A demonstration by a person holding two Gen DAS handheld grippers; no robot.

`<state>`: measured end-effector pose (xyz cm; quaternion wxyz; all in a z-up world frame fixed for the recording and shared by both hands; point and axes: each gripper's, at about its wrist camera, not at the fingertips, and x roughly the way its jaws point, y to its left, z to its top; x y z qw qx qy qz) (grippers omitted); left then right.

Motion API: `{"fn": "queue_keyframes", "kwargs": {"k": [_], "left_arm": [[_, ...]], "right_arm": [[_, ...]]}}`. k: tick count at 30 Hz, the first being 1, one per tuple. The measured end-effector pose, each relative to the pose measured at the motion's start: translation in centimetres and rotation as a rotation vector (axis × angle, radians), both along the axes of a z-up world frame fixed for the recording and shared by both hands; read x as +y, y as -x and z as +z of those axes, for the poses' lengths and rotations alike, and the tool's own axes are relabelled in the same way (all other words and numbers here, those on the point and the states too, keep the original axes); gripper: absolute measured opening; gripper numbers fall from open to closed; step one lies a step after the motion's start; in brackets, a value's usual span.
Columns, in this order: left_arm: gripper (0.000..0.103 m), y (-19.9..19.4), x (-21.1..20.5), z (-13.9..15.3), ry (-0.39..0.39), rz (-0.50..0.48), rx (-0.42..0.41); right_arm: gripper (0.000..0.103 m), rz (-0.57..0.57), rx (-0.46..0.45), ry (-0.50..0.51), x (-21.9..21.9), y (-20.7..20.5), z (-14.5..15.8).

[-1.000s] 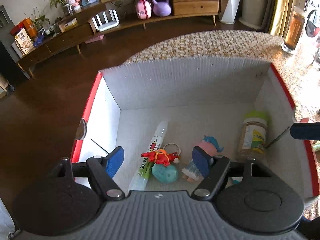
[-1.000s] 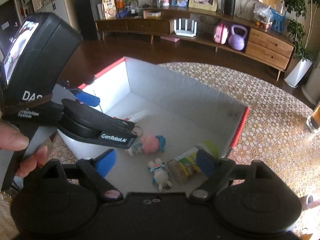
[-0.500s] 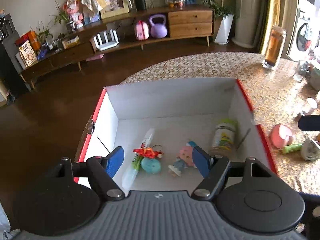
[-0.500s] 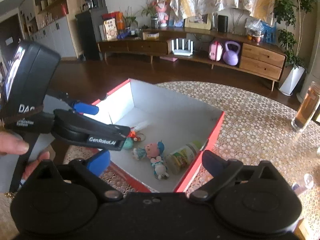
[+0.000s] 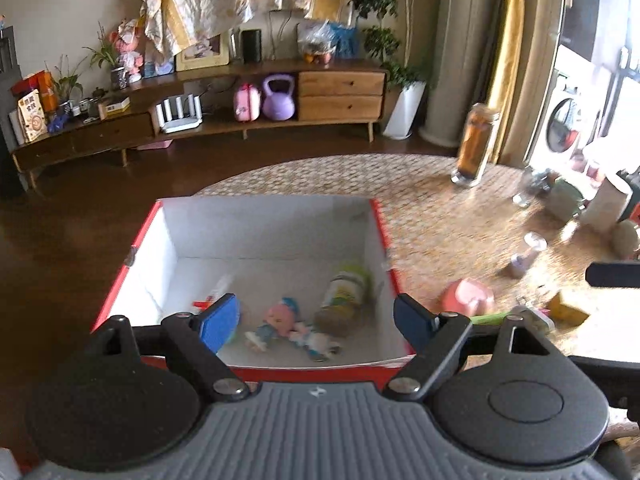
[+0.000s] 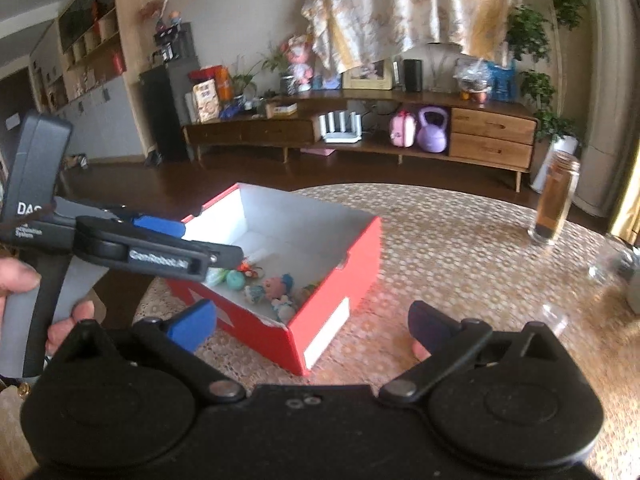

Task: Organize rigid objects
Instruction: 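Move both grippers back from the box to the items on the table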

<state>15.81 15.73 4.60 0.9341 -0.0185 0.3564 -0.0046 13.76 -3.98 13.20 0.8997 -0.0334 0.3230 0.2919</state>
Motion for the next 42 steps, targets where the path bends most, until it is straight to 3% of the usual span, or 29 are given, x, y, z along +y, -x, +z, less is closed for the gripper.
{"fn": "queue_keyframes", "kwargs": {"k": [4, 8, 15, 23, 28, 36, 42], "left_arm": [[0.098, 0.9, -1.9, 0.1, 0.031, -0.034, -0.025], [0.099, 1.5, -4.2, -0.2, 0.045, -0.075, -0.050], [0.102, 1.4, -8.9, -1.8, -0.006, -0.101, -0.087], [0.102, -0.5, -12.4, -4.9, 0.039, -0.128, -0.030], [0.102, -2.3, -14.6, -6.5, 0.005, -0.130, -0.019], [0.102, -6.7, -16.8, -9.3, -0.038, -0.124, 0.035], [0.102, -10.1, -17.7, -11.8, -0.014, -0.129, 0.092]], "right_arm": [[0.103, -0.031, -0.031, 0.004, -2.9, 1.2, -0.4], [0.103, -0.076, -0.028, -0.004, -5.9, 2.0, -1.4], [0.103, -0.166, -0.017, 0.010, -11.0, 3.2, -3.9], [0.103, -0.244, -0.007, 0.065, -15.0, 3.4, -6.6], [0.102, -0.271, -0.001, 0.099, -17.1, 2.7, -8.1], [0.102, -0.218, -0.074, 0.223, -18.8, 0.5, -10.6], [0.099, -0.213, -0.020, 0.259, -20.2, -3.5, -13.2]]}}
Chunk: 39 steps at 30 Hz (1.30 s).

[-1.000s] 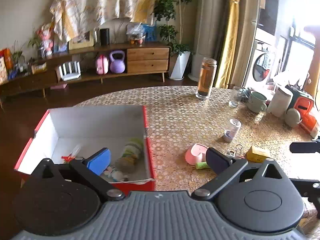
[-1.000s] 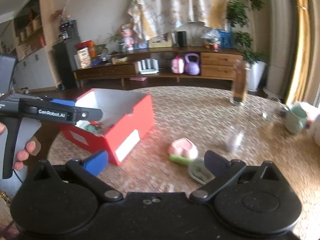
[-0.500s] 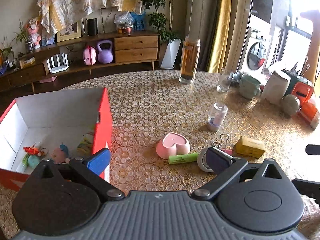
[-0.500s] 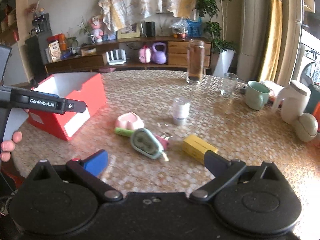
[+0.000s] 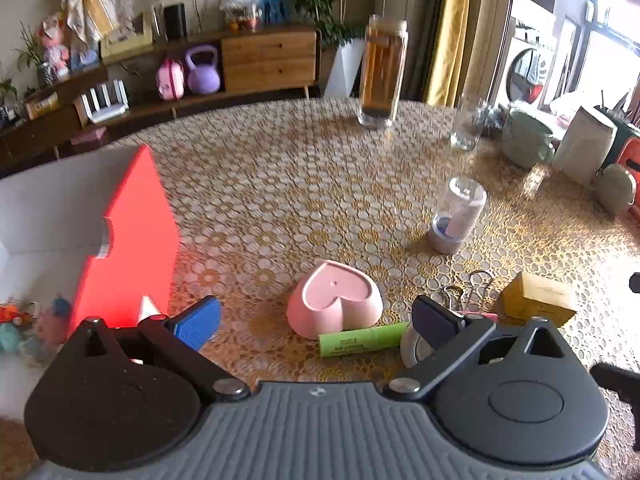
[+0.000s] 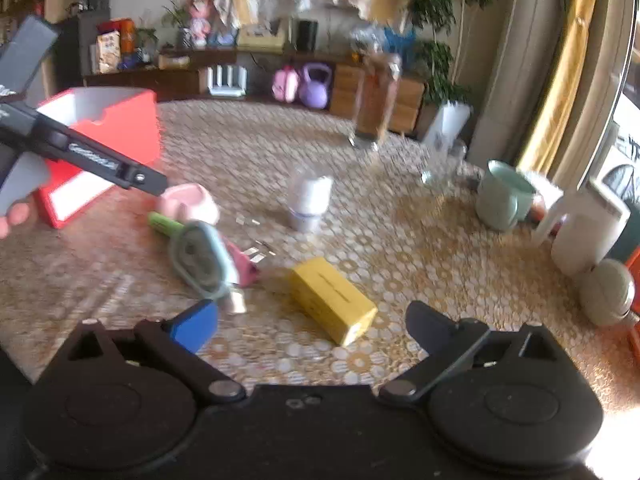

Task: Organize rigid objects
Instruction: 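Move both grippers back from the box to the items on the table, then grasp the pink heart-shaped dish with the left gripper while the right grasps the yellow box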

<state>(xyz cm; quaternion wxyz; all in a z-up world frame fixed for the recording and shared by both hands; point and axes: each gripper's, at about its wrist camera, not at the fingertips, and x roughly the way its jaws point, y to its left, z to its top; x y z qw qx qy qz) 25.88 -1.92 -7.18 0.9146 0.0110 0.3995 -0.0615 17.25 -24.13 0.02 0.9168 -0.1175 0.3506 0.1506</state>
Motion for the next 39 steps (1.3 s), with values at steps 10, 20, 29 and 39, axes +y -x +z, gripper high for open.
{"fn": "queue_keyframes", "kwargs": {"k": [10, 20, 29, 39], "left_arm": [[0.102, -4.0, -1.2, -3.4, -0.037, 0.003, 0.078], [0.101, -5.4, -1.3, -5.2, -0.030, -0.005, 0.104], [0.082, -5.0, -2.0, -5.0, -0.042, -0.043, 0.077], [0.074, -5.0, -2.0, -4.5, -0.057, -0.052, 0.073]], "right_arm": [[0.091, -0.056, 0.105, -0.038, -1.7, -5.0, -3.2], [0.079, -0.016, 0.125, 0.001, -1.3, -7.6, -4.8], [0.053, 0.021, 0.117, -0.003, -0.5, -7.3, -4.7], [0.028, -0.036, 0.122, -0.033, -0.1, -7.1, -4.1]]}}
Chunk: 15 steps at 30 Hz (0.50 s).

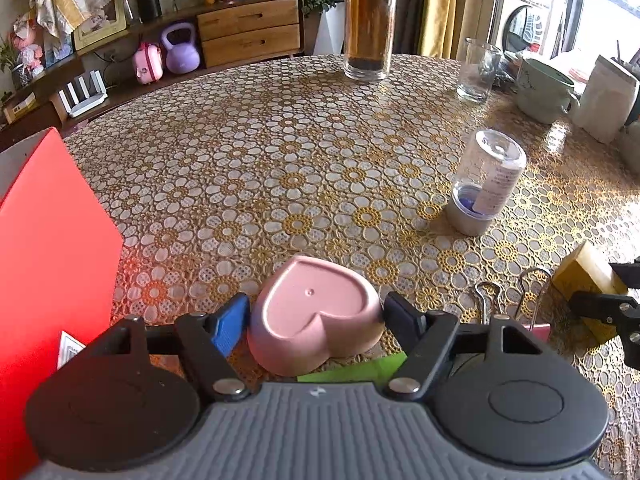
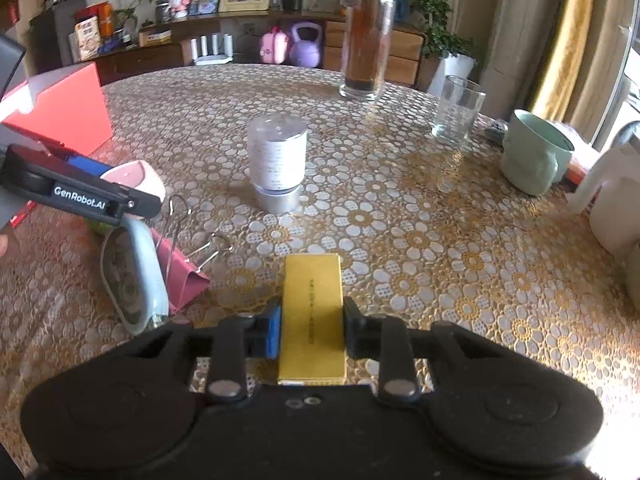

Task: Organize rigid objects
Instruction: 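Grasp the pink heart-shaped dish with the left gripper while the right grasps the yellow box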

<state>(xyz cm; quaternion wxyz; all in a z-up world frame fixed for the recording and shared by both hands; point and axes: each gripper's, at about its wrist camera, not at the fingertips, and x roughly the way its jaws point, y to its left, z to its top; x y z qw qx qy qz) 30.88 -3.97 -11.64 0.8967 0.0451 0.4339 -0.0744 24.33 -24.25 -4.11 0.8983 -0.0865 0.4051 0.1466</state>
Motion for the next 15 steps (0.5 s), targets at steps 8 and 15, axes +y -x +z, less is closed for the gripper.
{"fn": "queue_keyframes", "kwargs": {"k": [8, 15], "left_arm": [[0.074, 0.6, 0.7, 1.3, 0.025, 0.016, -0.007], [0.074, 2.1, 1.3, 3.4, 0.053, 0.003, -0.033]], "right_arm": [[0.028, -0.053, 0.009, -0.062, -0.5, 0.9, 1.8], [0.028, -0.064, -0.003, -0.060, 0.1, 2.7, 4.3]]}}
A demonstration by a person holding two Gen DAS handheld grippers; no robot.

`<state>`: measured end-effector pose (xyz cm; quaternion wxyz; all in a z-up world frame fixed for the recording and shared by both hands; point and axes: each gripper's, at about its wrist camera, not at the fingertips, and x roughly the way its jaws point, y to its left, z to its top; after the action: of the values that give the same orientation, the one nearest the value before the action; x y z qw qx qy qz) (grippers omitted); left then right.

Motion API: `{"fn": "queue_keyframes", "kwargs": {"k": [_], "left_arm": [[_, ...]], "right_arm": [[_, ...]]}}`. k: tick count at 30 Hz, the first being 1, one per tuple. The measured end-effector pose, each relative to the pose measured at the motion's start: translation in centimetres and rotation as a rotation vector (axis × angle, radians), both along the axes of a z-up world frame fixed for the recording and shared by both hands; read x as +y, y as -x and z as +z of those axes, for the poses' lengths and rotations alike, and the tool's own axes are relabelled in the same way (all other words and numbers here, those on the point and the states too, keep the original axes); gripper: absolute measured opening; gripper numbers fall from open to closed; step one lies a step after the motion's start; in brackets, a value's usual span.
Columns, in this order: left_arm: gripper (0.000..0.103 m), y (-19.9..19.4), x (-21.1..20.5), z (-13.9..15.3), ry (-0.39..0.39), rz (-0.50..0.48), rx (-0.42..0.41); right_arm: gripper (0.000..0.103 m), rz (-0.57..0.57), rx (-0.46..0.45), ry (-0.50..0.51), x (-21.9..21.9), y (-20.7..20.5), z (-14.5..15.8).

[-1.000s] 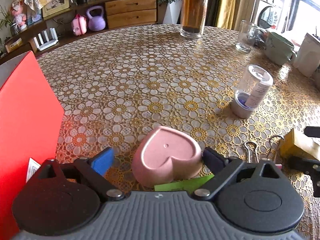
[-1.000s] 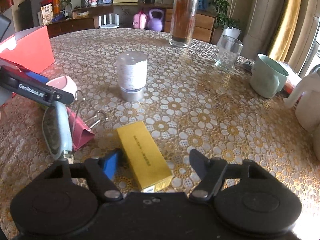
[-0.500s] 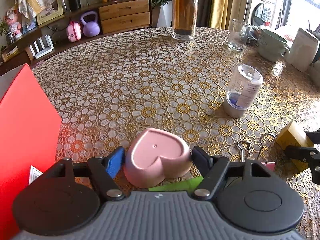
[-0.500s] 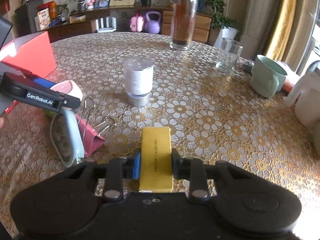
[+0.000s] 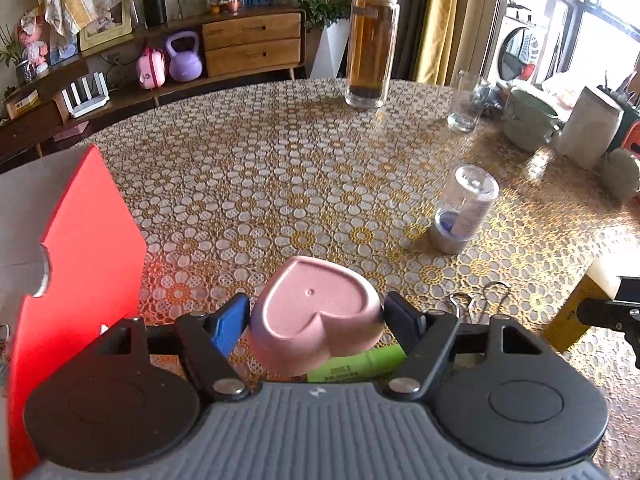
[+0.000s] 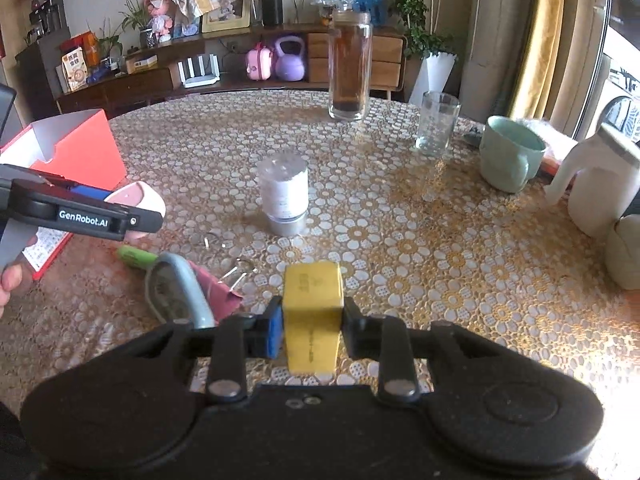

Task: Organize rigid objects
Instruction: 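Grasp the pink heart-shaped dish with the left gripper while the right grasps the yellow box, then carry the pink dish and yellow box with both grippers over the red shoebox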

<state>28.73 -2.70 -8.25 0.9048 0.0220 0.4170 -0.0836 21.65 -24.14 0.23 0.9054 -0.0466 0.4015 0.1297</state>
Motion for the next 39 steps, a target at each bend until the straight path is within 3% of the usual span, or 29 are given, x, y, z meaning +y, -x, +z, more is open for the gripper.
{"fn": "queue_keyframes", "kwargs": {"k": [7, 18, 30, 39], "left_arm": [[0.074, 2.0, 0.9, 2.8, 0.015, -0.009, -0.029], [0.074, 5.5, 4.3, 8.0, 0.026, -0.016, -0.054], [0.074, 8.0, 11.9, 12.2, 0.041, 0.036, -0.097], [0.074, 8.8, 18.9, 12.8, 0.013, 0.122, -0.117]], "right_arm": [[0.028, 0.001, -0.017, -0.059, 0.8, 1.6, 3.2], [0.028, 0.082, -0.047, -0.103, 6.4, 3.5, 8.9], [0.028, 0.189, -0.080, -0.137, 15.1, 2.9, 13.2], [0.028, 0.269, -0.082, -0.135, 22.1, 1.6, 13.4]]}}
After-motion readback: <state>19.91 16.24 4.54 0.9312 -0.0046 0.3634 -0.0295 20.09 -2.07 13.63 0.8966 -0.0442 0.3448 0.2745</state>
